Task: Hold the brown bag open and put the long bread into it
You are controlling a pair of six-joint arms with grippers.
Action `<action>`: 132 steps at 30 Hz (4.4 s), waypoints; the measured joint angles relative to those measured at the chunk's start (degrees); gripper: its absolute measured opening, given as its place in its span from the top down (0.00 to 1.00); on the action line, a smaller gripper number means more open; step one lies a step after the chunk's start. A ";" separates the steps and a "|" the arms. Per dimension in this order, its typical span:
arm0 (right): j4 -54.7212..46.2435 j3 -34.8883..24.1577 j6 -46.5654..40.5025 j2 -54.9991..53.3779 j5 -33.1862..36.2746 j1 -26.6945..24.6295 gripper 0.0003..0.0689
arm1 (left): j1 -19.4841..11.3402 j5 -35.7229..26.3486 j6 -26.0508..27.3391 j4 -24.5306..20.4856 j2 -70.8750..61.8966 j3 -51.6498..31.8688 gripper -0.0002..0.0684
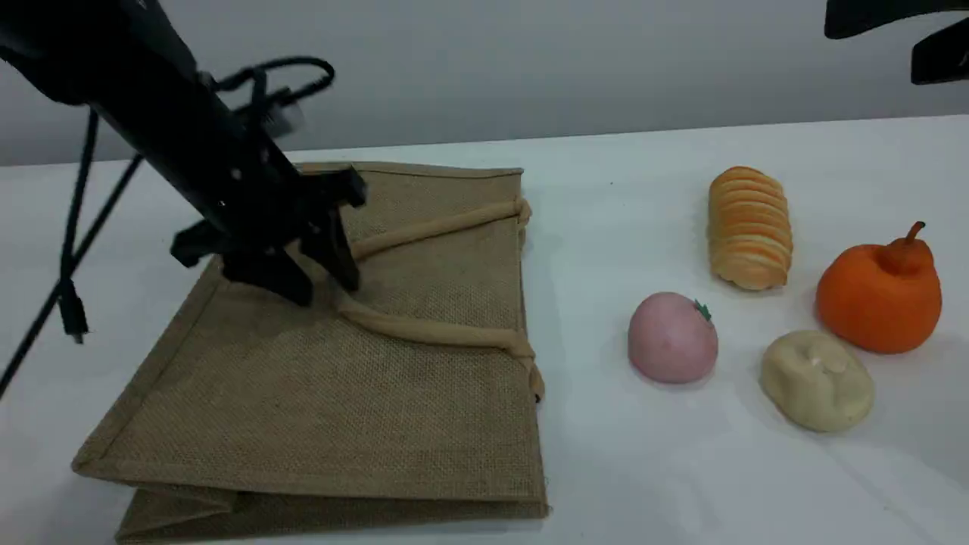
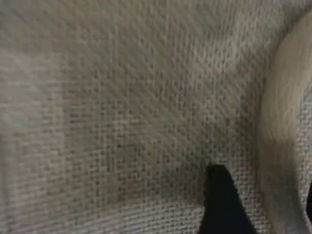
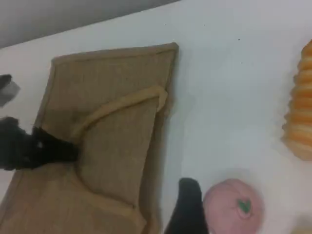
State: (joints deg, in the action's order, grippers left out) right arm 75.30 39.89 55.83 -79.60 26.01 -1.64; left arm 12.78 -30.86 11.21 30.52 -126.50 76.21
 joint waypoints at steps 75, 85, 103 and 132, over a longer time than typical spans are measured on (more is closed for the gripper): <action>24.76 29.89 34.23 -52.52 -21.15 6.28 0.29 | 0.54 -38.92 1.35 -1.00 28.44 19.27 0.87; 24.56 28.71 34.05 -49.58 -21.94 6.30 0.63 | 0.54 -38.14 1.94 -0.51 28.44 19.27 0.87; 24.55 2.33 32.47 -9.01 -13.45 5.69 0.78 | 0.54 -37.27 7.10 0.55 27.81 20.02 0.87; 24.64 -3.11 29.90 -13.49 8.60 22.26 0.81 | 3.94 -39.14 9.41 5.18 29.04 22.30 0.87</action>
State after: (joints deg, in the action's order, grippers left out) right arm 99.94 36.78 85.73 -93.09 34.61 20.62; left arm 16.72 -70.00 20.61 35.70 -97.46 98.50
